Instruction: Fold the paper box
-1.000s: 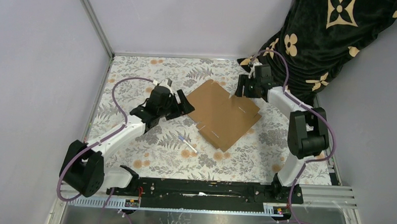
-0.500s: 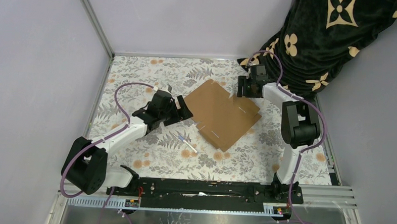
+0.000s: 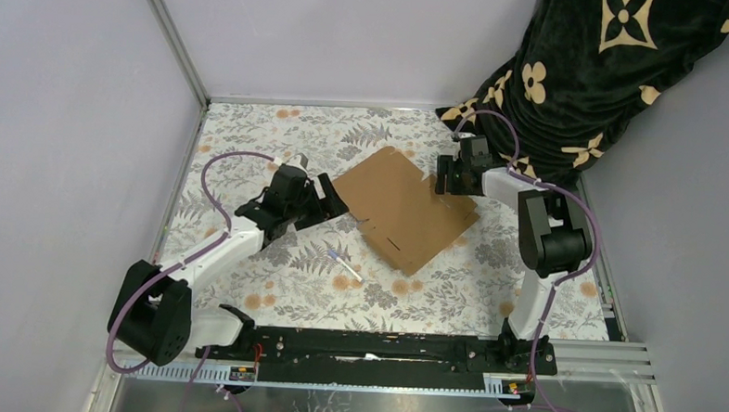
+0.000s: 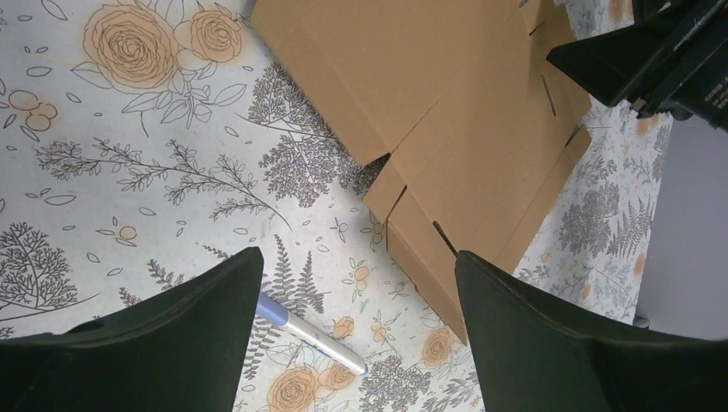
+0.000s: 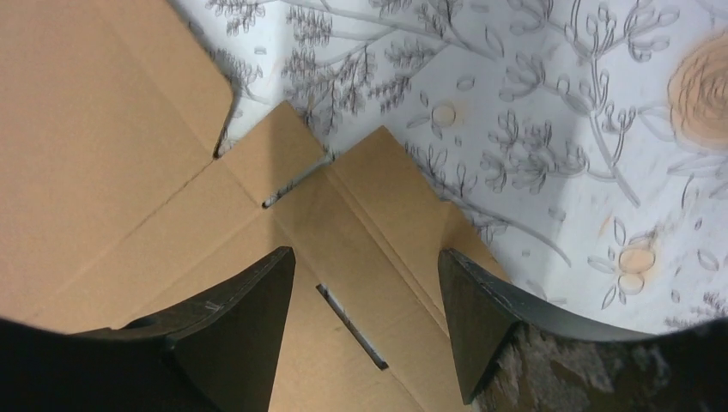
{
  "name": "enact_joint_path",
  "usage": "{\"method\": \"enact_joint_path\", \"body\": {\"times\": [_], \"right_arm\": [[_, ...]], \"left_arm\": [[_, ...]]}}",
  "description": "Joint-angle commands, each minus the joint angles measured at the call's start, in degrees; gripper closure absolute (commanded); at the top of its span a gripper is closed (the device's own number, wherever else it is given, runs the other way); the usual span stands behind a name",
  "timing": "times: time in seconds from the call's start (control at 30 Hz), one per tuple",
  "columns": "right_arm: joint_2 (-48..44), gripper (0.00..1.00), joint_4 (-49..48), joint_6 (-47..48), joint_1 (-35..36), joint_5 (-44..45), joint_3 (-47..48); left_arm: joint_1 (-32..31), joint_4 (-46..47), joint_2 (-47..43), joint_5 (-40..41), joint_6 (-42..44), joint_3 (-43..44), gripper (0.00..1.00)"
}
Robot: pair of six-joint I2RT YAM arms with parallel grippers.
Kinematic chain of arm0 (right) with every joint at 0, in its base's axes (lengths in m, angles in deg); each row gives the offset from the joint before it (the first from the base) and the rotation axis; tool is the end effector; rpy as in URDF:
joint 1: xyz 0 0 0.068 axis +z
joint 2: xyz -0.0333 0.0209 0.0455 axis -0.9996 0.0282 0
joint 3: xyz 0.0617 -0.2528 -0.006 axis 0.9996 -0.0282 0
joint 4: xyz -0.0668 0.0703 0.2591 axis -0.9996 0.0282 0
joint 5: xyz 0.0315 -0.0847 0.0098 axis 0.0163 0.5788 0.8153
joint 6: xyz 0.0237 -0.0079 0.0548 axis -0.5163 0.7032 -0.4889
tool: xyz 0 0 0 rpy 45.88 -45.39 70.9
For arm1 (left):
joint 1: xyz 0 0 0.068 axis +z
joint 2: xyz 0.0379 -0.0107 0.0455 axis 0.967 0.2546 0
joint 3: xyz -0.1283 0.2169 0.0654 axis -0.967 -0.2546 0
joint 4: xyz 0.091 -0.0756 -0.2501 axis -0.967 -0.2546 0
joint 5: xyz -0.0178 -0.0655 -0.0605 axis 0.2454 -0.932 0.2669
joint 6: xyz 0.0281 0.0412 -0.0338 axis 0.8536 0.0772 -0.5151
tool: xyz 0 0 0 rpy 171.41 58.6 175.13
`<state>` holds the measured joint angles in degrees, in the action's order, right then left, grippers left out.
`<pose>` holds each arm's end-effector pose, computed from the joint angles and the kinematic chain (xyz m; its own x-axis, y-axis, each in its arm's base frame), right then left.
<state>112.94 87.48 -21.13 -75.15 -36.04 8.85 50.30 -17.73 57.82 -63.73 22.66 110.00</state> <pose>0.4158 0.1006 0.1310 -0.7379 -0.0547 -0.6727 -0.1863 0.9745 0.1252 0.2640 -0.1281 0.2000 -0.7620 -0.4072 -0.5035 -0.0510 0.8128 -0.5802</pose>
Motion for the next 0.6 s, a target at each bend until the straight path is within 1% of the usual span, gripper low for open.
{"method": "enact_joint_path", "body": {"times": [0.0,0.13,0.23,0.37,0.47,0.57], "right_arm": [[-5.3,0.3,-1.1,-2.5,0.2,-0.5,-6.3],[-9.2,0.29,-2.1,-3.8,0.2,-0.1,-10.6],[-11.3,0.3,0.2,-5.8,0.2,-0.1,-12.3],[-17.2,0.3,-1.5,-9.5,0.3,-1.8,-19.2],[-22.5,0.29,-3.8,-10.7,0.3,-2.7,-23.5],[-27.1,0.28,-4.0,-10.0,0.3,-3.3,-23.5]], "left_arm": [[0.5,0.3,-1.7,-0.8,0.7,-1.2,0.11],[0.5,0.4,-2.7,-1.2,0.3,-2.3,0.11],[0.5,0.4,-3.8,-1.1,0.0,-3.2,0.11],[0.5,0.4,-4.6,-0.5,0.4,-3.5,0.1],[0.8,0.1,-3.5,0.3,2.2,-2.2,0.1],[2.1,-0.3,-0.8,-0.4,3.8,0.9,0.1]]}}
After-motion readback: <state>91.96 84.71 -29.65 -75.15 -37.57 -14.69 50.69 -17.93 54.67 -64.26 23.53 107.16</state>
